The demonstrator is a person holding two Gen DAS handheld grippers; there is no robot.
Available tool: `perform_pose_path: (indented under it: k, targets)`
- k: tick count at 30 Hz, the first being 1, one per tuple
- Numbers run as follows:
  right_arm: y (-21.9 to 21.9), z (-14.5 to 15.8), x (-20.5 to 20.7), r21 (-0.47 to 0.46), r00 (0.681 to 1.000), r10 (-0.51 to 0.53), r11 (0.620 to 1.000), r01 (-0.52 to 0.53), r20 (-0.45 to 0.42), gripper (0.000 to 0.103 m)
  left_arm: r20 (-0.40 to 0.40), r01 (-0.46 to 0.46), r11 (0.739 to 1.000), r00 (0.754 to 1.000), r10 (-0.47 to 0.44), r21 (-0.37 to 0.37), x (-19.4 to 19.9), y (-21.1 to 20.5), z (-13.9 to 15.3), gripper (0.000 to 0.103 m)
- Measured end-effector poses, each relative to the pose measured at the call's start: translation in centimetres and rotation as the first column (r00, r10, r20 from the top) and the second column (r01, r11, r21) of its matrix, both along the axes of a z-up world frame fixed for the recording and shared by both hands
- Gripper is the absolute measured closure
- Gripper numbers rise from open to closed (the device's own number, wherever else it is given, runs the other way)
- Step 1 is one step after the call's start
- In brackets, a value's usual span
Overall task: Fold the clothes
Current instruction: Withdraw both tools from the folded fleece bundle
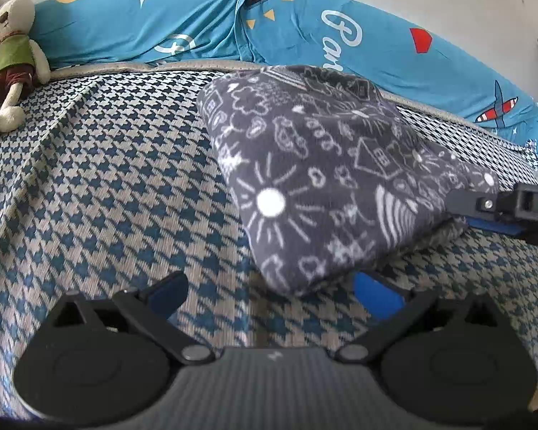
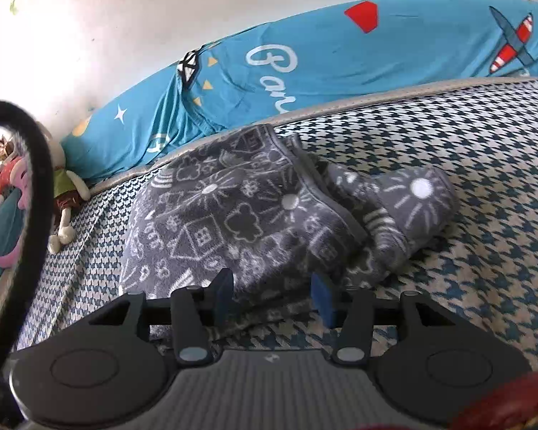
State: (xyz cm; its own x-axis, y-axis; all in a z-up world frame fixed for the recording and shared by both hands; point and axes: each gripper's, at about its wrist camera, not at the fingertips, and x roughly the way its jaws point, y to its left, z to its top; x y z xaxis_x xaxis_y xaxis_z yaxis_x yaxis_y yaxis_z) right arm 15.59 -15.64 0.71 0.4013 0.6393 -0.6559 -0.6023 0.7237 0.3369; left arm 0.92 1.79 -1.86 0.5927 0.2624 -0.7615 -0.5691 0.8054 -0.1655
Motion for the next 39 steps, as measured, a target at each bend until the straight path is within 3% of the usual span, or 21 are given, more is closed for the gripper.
perform_pose_path:
  k: [5, 15, 21, 26, 33, 39]
  targets:
    - [-1.7, -0.1, 0.2, 0.007, 0.999, -0.040, 0.999, 0.041, -0.024, 0.049, -0.005, 0.001, 1.000, 1.000, -0.001, 0.003, -0.7, -0.3, -0.1, 0.000]
    - [-2.8, -1.1, 0.0, -0.067, 0.994, -0.092, 0.994, 0.088, -0.054, 0.041, -0.068, 0.003, 1.000, 0.998, -0.003, -0.002, -1.1, -1.0, -1.3, 0.000]
    - [-3.2, -2.1, 0.0, -0.091, 0.986, -0.123, 0.989, 0.113, -0.112, 0.029, -0.122, 0.035, 0.998, 0.992, -0.028, 0.056, -0.7, -2.0, -1.9, 0.000]
    - [-3.4, -3.1, 0.1, -0.115, 0.979, -0.139, 0.986, 0.123, -0.147, 0.024, -0.152, 0.051, 0.992, 0.988, -0.034, 0.115, -0.4, -2.9, -2.4, 0.000]
    - [-2.6, -3.4, -0.3, -0.130, 0.983, -0.135, 0.984, 0.119, -0.125, 0.017, -0.150, 0.048, 0.990, 0.988, -0.029, 0.129, -0.4, -3.2, -2.6, 0.000]
    - [-1.2, -3.6, -0.9, -0.201, 0.991, -0.106, 0.975, 0.088, -0.079, 0.013, -0.158, 0.048, 0.993, 0.987, -0.031, 0.104, -0.5, -2.6, -2.7, 0.000]
